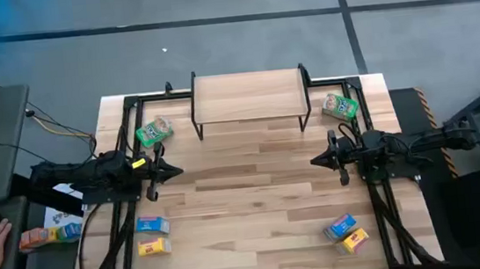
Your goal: Stack cereal on shelf
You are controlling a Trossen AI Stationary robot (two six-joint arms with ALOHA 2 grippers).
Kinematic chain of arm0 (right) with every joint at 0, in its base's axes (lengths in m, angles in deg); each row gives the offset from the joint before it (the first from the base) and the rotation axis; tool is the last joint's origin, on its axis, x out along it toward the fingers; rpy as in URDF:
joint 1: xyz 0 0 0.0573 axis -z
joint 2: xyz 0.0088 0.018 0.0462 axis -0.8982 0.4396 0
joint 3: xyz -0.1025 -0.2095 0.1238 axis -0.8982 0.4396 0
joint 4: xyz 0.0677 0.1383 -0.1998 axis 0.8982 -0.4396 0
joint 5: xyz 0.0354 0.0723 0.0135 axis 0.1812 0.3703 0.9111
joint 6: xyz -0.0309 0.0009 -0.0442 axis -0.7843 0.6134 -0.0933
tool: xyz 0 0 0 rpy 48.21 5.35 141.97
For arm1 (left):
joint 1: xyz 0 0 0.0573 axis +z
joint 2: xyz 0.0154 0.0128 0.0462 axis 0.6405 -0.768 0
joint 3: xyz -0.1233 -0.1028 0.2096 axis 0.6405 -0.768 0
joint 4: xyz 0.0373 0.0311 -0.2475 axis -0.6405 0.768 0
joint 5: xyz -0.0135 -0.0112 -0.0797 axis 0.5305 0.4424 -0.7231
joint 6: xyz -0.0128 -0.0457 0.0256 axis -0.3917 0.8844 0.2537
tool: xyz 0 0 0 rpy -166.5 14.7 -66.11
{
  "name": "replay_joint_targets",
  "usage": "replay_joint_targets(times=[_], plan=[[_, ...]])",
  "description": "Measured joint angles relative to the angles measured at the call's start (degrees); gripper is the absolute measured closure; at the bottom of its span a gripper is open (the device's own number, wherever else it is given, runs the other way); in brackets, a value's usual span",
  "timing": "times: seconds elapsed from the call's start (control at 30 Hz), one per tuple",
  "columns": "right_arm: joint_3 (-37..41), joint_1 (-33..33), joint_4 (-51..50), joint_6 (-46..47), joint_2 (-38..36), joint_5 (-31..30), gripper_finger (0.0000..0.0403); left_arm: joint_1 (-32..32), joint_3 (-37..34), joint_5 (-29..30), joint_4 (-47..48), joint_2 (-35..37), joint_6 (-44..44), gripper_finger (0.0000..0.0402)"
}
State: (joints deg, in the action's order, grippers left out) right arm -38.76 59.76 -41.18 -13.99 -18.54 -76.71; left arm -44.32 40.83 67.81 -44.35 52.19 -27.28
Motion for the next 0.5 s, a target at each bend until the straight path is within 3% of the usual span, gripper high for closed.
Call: replay_joint_targets(times=[0.5], plan=[[0.0, 0.0, 0.0, 0.0, 0.0, 0.0, 0.0402, 0.0, 0.0, 0.0, 0.0, 0.0, 0.0, 0.0401]])
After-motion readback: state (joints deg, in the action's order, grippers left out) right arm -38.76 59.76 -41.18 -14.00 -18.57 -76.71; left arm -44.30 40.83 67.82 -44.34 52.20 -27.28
